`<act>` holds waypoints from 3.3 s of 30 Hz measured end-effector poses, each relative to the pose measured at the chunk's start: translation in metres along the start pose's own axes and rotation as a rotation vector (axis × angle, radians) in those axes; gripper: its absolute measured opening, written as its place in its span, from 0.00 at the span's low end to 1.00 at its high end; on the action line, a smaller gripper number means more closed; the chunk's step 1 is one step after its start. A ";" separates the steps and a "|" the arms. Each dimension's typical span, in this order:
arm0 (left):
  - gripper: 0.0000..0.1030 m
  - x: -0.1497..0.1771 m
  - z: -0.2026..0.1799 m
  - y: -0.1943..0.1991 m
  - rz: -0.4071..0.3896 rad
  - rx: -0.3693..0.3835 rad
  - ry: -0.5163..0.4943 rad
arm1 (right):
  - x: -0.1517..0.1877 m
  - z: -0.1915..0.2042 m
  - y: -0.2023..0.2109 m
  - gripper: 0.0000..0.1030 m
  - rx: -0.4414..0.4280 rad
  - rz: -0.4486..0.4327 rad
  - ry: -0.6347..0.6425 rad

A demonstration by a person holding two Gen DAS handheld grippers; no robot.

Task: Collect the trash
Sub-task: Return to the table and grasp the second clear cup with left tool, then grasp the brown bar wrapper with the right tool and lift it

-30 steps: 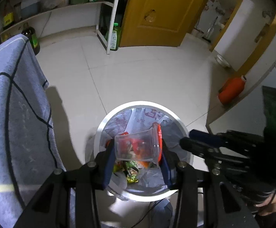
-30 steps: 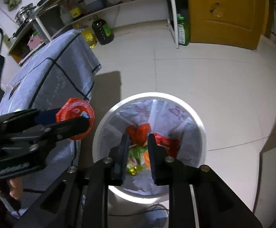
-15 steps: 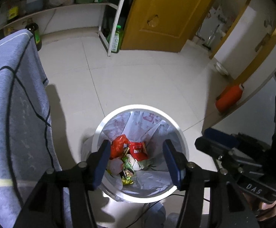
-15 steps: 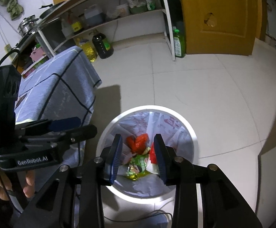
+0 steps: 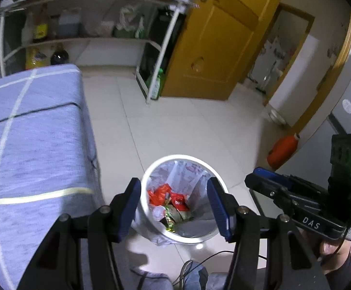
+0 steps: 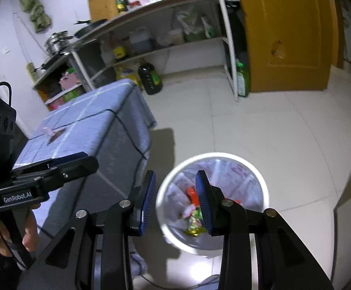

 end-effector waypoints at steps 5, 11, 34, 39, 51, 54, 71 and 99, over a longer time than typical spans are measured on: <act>0.57 -0.006 0.034 0.044 -0.084 -0.047 0.019 | -0.011 0.042 0.010 0.34 -0.050 -0.023 0.058; 0.57 -0.009 0.100 0.088 -0.153 -0.137 0.087 | -0.024 0.104 0.009 0.34 -0.135 -0.028 0.131; 0.57 -0.021 0.287 0.158 -0.230 -0.338 0.276 | -0.052 0.293 -0.055 0.34 -0.295 0.050 0.323; 0.57 -0.037 0.312 0.133 -0.201 -0.363 0.284 | -0.060 0.299 -0.087 0.34 -0.282 0.076 0.319; 0.57 -0.059 0.348 0.077 -0.120 -0.414 0.281 | -0.066 0.297 -0.129 0.34 -0.281 0.132 0.291; 0.40 -0.059 0.352 0.068 -0.106 -0.433 0.262 | -0.070 0.297 -0.137 0.34 -0.287 0.147 0.258; 0.29 -0.038 0.356 0.147 -0.197 -0.399 0.209 | -0.085 0.335 -0.203 0.35 -0.270 0.252 0.073; 0.29 -0.002 0.354 0.181 -0.211 -0.346 0.251 | -0.057 0.368 -0.228 0.21 -0.106 0.271 0.293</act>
Point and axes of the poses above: each gripper's, at about its wrist camera, not at the fingertips, and y roughly against the way its jaws point, z to its left, x to its underside, the point moved 10 cm from there along -y, roughly the way its jaws point, and after that the axes turned 5 degrees about y, right-handed, at the moved point
